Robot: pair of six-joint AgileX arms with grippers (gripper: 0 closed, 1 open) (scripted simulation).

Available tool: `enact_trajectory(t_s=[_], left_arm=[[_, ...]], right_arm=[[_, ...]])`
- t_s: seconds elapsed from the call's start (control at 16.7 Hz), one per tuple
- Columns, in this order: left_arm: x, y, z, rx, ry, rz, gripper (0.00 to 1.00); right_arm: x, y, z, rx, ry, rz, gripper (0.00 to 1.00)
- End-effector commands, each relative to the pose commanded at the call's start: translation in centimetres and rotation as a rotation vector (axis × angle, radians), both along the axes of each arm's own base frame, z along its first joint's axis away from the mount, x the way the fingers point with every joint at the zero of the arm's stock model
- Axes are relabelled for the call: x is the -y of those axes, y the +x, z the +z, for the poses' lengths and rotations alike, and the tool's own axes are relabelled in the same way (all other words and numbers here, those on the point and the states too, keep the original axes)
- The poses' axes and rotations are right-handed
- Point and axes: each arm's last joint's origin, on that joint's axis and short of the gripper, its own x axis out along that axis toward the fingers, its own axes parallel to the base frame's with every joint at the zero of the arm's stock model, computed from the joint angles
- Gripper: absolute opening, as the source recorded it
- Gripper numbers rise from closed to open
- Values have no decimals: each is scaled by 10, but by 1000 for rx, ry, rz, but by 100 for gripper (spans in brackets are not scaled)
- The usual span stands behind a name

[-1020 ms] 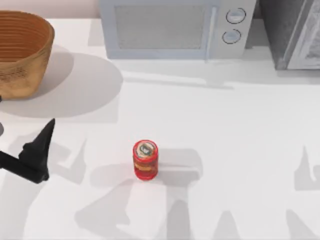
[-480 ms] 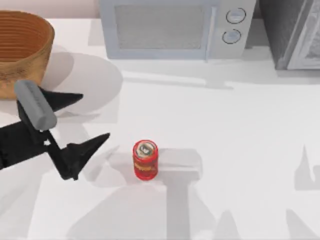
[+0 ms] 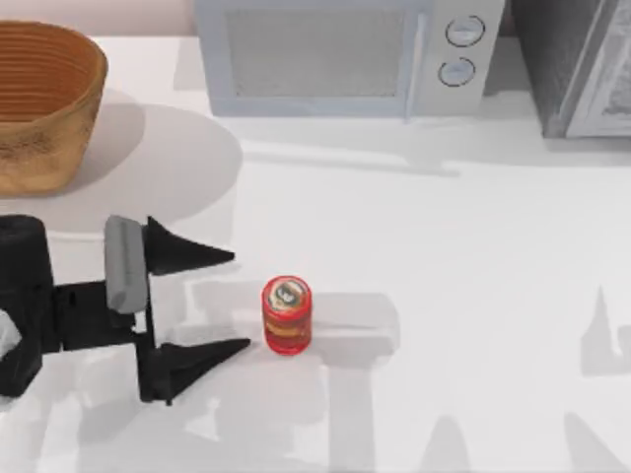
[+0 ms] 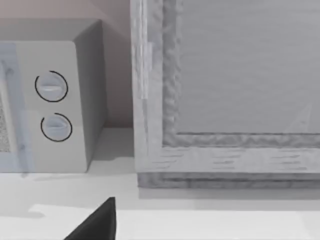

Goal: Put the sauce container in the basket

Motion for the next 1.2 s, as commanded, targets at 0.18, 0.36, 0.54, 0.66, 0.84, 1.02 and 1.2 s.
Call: enact_trajectory(t_s=[0.18,0.36,0.54,0.66,0.84,1.02,1.2], left_arm=[[2,0,-19,-2,-22,-62,100],[2,0,-22,-3,-25,-71,100],[1,0,-22,-8,-24,-64,100],[4,1,-21,-4,-25,-68,100],[20,7,-22,-2,-23,-72,100],[45,11,-24,-2,-22,-71,100],[67,10,-28,-2,-25,-71,100]], right_arm=[[0,0,0,0,0,0,100],[0,0,0,0,0,0,100],[0,0,0,0,0,0,100],[0,0,0,0,0,0,100],[0,0,0,0,0,0,100],[0,0,0,0,0,0,100],[0,0,0,0,0,0,100]])
